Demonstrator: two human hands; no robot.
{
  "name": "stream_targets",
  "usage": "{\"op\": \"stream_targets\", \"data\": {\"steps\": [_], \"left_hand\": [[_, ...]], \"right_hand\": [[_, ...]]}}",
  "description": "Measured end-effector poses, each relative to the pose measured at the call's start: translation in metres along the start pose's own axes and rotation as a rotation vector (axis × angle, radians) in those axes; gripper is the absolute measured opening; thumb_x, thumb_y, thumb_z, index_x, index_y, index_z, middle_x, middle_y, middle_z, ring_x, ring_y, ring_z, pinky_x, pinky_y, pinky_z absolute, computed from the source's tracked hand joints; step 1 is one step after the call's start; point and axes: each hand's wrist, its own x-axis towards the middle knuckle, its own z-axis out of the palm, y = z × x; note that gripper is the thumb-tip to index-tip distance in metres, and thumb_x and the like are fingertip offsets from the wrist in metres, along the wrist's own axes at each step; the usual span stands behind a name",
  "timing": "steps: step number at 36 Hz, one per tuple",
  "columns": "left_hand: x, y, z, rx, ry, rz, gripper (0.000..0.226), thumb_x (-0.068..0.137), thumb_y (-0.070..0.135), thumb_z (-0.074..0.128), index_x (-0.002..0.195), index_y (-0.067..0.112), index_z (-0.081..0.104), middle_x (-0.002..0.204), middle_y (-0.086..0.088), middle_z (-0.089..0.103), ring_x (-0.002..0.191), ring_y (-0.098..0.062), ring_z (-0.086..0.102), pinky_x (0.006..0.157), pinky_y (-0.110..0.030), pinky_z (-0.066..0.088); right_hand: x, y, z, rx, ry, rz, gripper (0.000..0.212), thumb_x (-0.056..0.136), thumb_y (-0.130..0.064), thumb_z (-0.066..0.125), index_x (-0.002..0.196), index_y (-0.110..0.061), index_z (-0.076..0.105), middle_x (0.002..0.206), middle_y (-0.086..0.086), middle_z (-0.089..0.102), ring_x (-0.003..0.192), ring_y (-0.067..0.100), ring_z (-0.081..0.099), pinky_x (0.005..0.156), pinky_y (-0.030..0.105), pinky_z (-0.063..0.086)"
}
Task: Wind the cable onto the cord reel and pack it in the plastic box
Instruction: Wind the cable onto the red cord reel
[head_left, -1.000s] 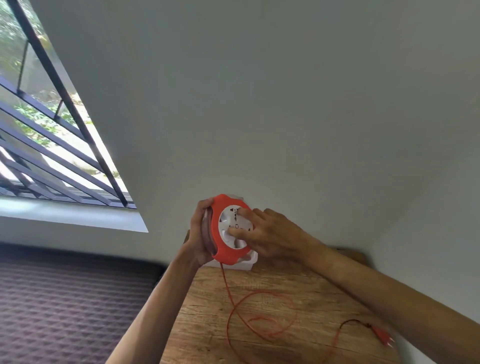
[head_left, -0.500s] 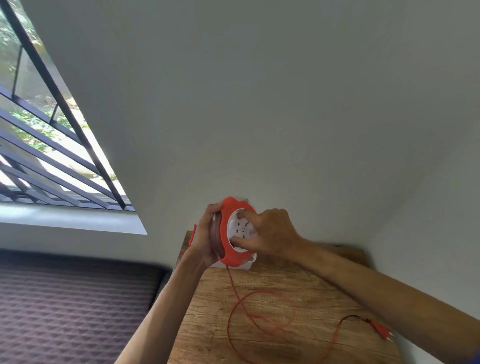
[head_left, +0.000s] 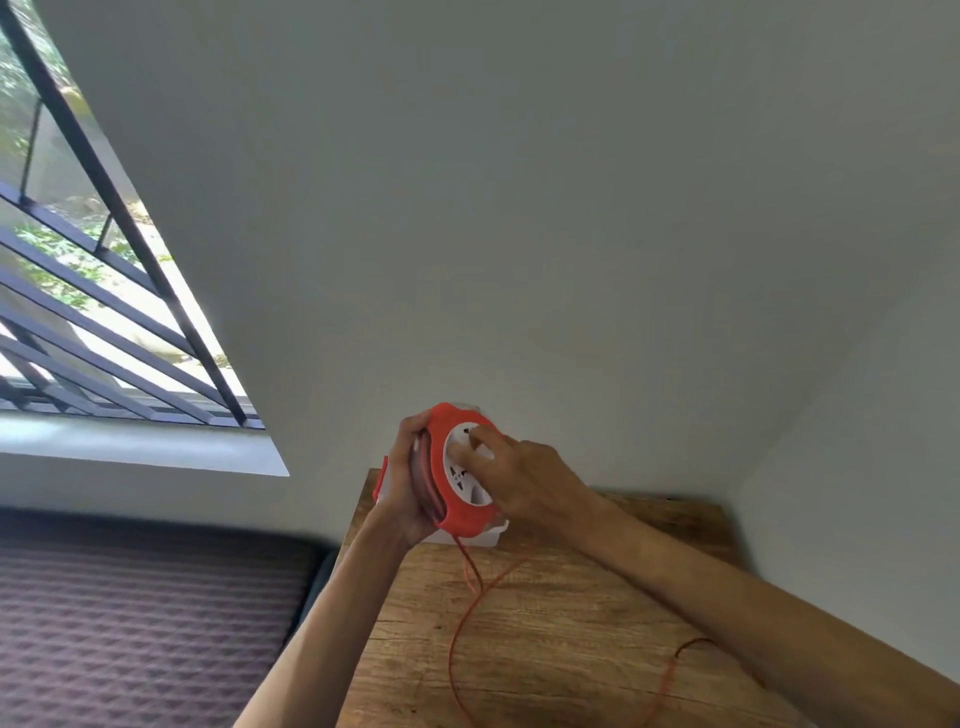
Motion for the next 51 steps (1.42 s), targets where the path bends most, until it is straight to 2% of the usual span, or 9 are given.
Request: {"op": "stream_targets", "data": {"steps": [9,16,20,23,27,31,37,42,51], "left_hand": [[-0.014,-0.012,0.002,0.005,-0.035,-0.042,0.079,0.089,0.07,0.071,0.142,0.012,0.073,0.129,-0.024,0.076,0.108,-0.04,0.078,0.085,-0.054,0.065],[-0.016,-0.008,0.024,0.059,-0.136,-0.001,0.093,0.082,0.07,0.076,0.152,0.009,0.063,0.134,-0.026,0.071,0.11,-0.038,0.076,0.086,-0.051,0.065],[-0.015,-0.002,0.029,0.086,-0.168,0.073,0.093,0.086,0.063,0.075,0.157,0.006,0.057,0.14,-0.027,0.068,0.119,-0.039,0.072,0.097,-0.052,0.063],[-0.013,0.002,0.039,0.161,-0.071,0.148,0.082,0.083,0.055,0.073,0.151,0.011,0.063,0.137,-0.027,0.07,0.119,-0.041,0.071,0.099,-0.052,0.061],[-0.012,0.005,0.038,0.292,-0.069,0.174,0.077,0.087,0.054,0.062,0.153,0.015,0.06,0.143,-0.035,0.065,0.117,-0.046,0.068,0.097,-0.053,0.06],[-0.012,0.002,0.029,0.191,-0.055,0.173,0.08,0.09,0.057,0.062,0.154,0.009,0.06,0.146,-0.035,0.064,0.118,-0.046,0.068,0.097,-0.053,0.061],[-0.007,0.008,0.015,0.058,0.026,0.121,0.089,0.096,0.063,0.06,0.157,-0.001,0.052,0.142,-0.029,0.063,0.126,-0.044,0.063,0.113,-0.06,0.049],[-0.012,0.012,0.005,0.016,-0.045,0.032,0.078,0.097,0.067,0.06,0.145,0.007,0.069,0.131,-0.023,0.073,0.116,-0.039,0.072,0.1,-0.053,0.059],[-0.007,-0.001,0.001,-0.007,-0.089,-0.029,0.088,0.096,0.067,0.064,0.16,0.007,0.054,0.145,-0.028,0.063,0.126,-0.046,0.066,0.104,-0.059,0.055]], "right_hand": [[0.0,0.031,-0.022,0.081,-0.169,-0.116,0.061,0.096,-0.057,0.063,0.152,-0.033,0.051,0.146,0.005,0.056,0.089,0.019,0.071,0.069,0.027,0.059],[0.003,0.025,-0.017,-0.023,0.071,-0.149,0.063,0.08,-0.062,0.072,0.126,-0.021,0.066,0.094,-0.003,0.077,0.061,0.018,0.07,0.05,0.022,0.044],[0.007,0.002,-0.013,0.17,0.186,0.493,0.069,0.072,-0.088,0.06,0.089,-0.024,0.076,0.065,-0.009,0.072,0.052,0.008,0.067,0.053,0.026,0.053],[0.016,-0.011,-0.01,0.8,0.133,1.146,0.063,0.081,-0.08,0.066,0.077,-0.018,0.076,0.068,-0.006,0.075,0.058,0.007,0.071,0.058,0.029,0.06],[0.012,-0.017,-0.003,1.166,0.109,1.434,0.06,0.095,-0.067,0.063,0.074,-0.011,0.067,0.061,0.002,0.065,0.046,0.012,0.057,0.043,0.021,0.042],[0.009,-0.028,-0.006,1.052,0.098,1.188,0.071,0.11,-0.051,0.046,0.06,-0.008,0.071,0.044,0.001,0.061,0.032,0.008,0.051,0.039,0.019,0.044],[-0.001,-0.011,-0.006,0.104,0.264,0.015,0.02,0.105,-0.035,0.061,0.1,-0.019,0.072,0.092,-0.002,0.073,0.071,0.016,0.067,0.055,0.027,0.054],[-0.001,0.009,-0.014,0.119,0.06,-0.048,0.048,0.101,-0.049,0.061,0.145,-0.034,0.053,0.133,0.003,0.059,0.095,0.017,0.068,0.069,0.024,0.057],[0.0,0.009,-0.02,0.078,0.04,0.057,0.071,0.085,-0.073,0.061,0.144,-0.033,0.064,0.107,-0.001,0.081,0.08,0.019,0.077,0.067,0.028,0.058]]}}
